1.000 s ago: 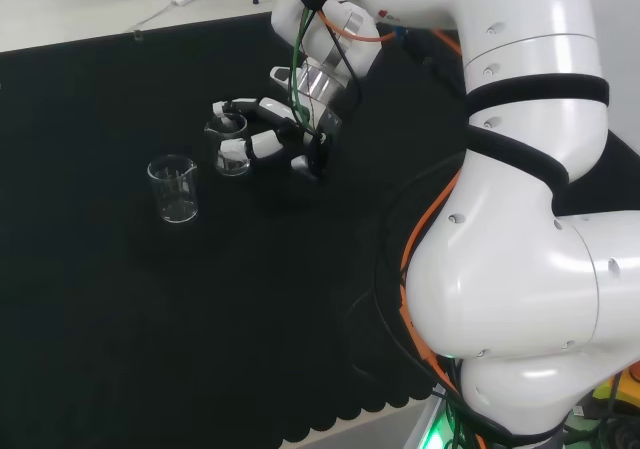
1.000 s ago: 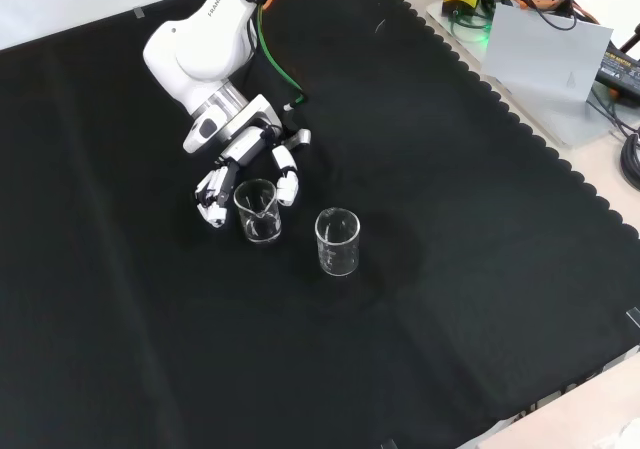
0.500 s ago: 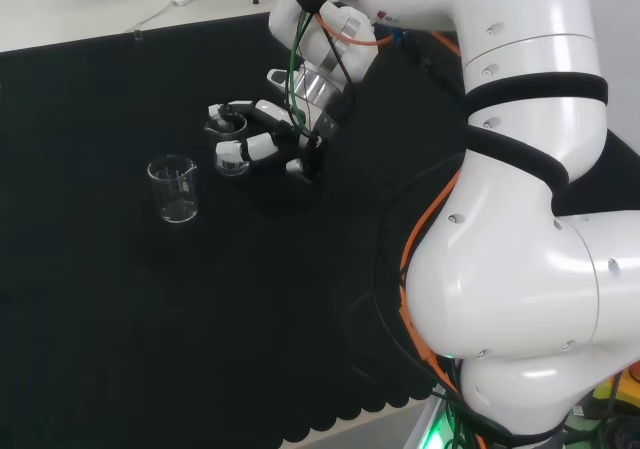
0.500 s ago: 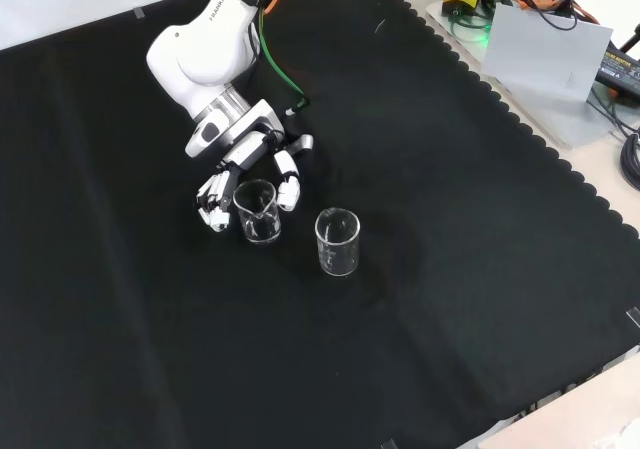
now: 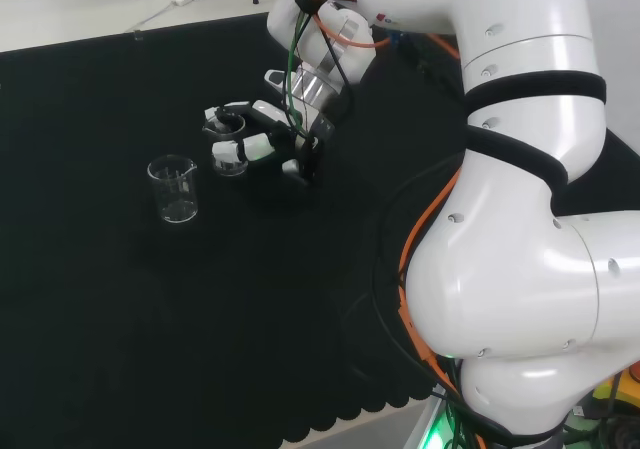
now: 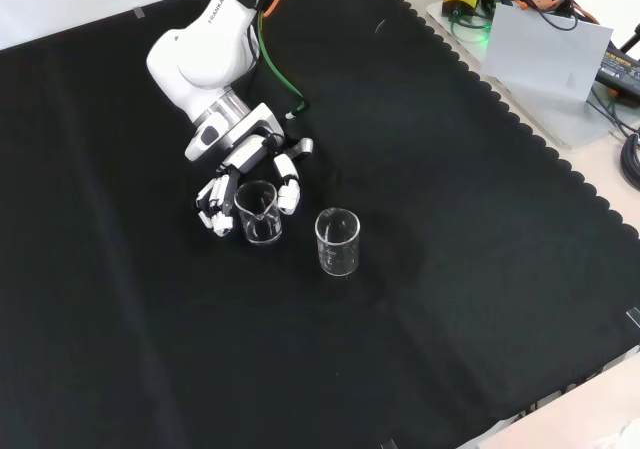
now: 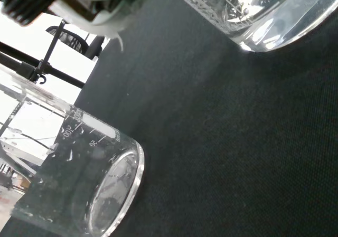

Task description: Pick up the beaker on the right.

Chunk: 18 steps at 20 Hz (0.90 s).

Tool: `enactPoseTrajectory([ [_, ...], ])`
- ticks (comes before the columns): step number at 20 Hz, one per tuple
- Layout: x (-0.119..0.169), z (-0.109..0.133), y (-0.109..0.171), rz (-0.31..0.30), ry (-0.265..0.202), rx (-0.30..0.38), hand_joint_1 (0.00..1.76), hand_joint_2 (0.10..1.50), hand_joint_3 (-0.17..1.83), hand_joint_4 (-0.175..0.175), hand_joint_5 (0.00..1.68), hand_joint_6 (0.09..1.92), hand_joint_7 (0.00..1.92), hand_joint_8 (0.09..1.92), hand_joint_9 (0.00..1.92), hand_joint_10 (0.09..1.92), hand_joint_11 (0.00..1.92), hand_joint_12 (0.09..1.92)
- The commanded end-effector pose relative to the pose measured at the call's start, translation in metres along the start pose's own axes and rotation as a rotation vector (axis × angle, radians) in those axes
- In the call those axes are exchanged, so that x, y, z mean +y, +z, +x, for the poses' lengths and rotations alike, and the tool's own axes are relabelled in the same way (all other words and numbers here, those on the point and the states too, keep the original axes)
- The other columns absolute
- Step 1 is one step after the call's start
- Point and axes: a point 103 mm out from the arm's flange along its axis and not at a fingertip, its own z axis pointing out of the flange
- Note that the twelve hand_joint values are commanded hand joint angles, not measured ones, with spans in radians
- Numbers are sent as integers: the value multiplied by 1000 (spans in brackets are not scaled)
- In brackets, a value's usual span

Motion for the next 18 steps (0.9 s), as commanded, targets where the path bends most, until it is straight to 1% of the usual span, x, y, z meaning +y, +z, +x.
enactPoseTrajectory([
  [1, 3, -1, 4, -25, 28, 51, 962, 586, 628, -8, 611, 747, 521, 547, 550, 509, 0, 1264],
  [2, 4, -1, 3, -40, 34, 54, 979, 597, 631, -3, 638, 863, 555, 553, 579, 512, 0, 1291],
  [4, 5, 0, 3, -68, 46, 66, 1029, 619, 644, 15, 730, 984, 654, 572, 672, 524, 45, 1332],
  [5, 6, 1, 2, -84, 53, 73, 1048, 704, 579, 59, 851, 989, 719, 578, 730, 523, 85, 1343],
  [6, 6, 2, 1, -101, 59, 81, 1069, 769, 518, 73, 950, 969, 796, 593, 784, 522, 131, 1346],
  [7, 7, 3, 0, -116, 61, 86, 1146, 852, 392, -15, 1002, 944, 915, 692, 881, 542, 210, 1334],
  [8, 7, 5, -2, -136, 59, 88, 1199, 851, 400, -14, 1035, 962, 1043, 699, 974, 580, 321, 1303],
  [9, 7, 8, -5, -155, 58, 90, 1285, 792, 491, -72, 1057, 991, 1151, 740, 1048, 644, 452, 1248],
  [10, 7, 11, -8, -165, 54, 85, 1346, 723, 611, -119, 1060, 1020, 1209, 812, 1098, 725, 584, 1181],
  [11, 8, 14, -12, -173, 51, 72, 1384, 663, 721, -147, 1054, 1046, 1232, 878, 1131, 813, 701, 1118],
  [12, 8, 17, -16, -174, 48, 64, 1404, 620, 805, -162, 1046, 1069, 1236, 929, 1152, 886, 783, 1070],
  [13, 8, 21, -21, -173, 45, 46, 1415, 592, 862, -169, 1038, 1087, 1231, 968, 1167, 939, 834, 1036],
  [15, 7, 29, -28, -171, 39, -1, 1423, 567, 917, -175, 1021, 1110, 1218, 1010, 1187, 992, 880, 1004],
  [18, 5, 39, -38, -169, 32, -75, 1428, 548, 946, -175, 1003, 1117, 1196, 1039, 1250, 961, 922, 984],
])
